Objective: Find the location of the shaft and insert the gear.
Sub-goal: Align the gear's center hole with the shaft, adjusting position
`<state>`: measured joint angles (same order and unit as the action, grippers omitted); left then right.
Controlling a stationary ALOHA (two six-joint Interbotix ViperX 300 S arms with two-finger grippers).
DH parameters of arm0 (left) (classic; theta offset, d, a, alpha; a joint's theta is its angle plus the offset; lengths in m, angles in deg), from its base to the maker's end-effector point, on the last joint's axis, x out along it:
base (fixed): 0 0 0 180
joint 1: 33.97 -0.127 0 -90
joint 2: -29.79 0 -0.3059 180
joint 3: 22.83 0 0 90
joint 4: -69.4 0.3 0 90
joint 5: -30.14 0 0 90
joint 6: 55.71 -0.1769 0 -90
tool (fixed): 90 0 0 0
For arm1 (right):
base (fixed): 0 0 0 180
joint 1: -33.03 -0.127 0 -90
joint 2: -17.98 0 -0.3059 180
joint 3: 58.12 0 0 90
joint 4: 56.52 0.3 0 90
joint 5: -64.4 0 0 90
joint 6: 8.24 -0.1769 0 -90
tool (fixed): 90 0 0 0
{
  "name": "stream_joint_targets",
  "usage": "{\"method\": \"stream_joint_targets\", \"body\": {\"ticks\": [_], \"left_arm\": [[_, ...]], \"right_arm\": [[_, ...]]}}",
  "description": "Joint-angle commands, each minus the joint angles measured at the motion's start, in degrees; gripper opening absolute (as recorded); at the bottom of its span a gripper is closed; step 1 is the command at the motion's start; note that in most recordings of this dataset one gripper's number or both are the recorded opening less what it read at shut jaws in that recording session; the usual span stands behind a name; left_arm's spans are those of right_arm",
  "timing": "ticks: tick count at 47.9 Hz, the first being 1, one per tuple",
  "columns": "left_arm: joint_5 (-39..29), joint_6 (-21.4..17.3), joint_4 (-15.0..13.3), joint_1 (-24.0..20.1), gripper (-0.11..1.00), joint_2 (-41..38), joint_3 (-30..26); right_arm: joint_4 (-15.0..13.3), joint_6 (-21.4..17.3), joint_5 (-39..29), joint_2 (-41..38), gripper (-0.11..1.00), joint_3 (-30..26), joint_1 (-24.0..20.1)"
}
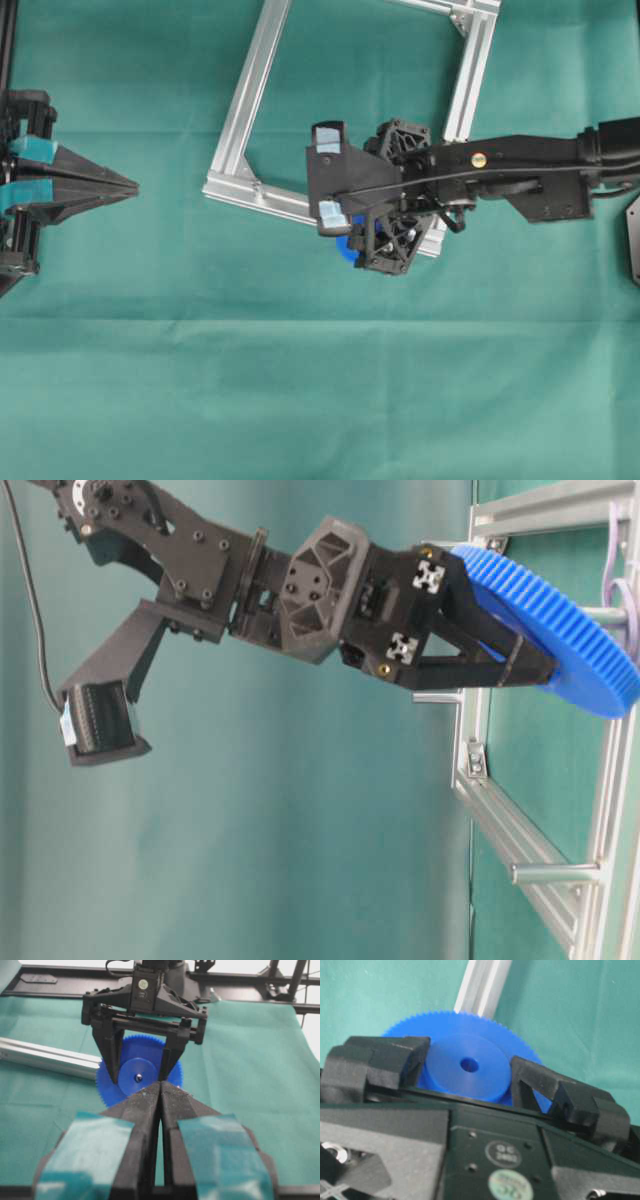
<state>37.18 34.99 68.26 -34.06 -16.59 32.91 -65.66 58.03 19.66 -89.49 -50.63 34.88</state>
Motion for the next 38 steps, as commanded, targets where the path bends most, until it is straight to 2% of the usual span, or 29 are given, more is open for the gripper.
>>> {"method": "stream_joint_targets", "body": {"ticks": [1, 27, 38], "left_arm": [[0.18, 0.09, -0.18, -0.09, 0.0, -0.35, -0.79], [0.18, 0.09, -0.18, -0.09, 0.0, -0.35, -0.79], [0.18, 0.18, -0.18, -0.09, 0.0, -0.35, -0.79]], "right_arm": [[-1.23, 0.09, 1.14, 2.46, 0.69, 0.18, 1.49], [-2.37, -0.26, 4.04, 5.89, 0.69, 4.04, 1.67], [-2.37, -2.9, 6.24, 8.35, 0.69, 7.82, 1.67]]}}
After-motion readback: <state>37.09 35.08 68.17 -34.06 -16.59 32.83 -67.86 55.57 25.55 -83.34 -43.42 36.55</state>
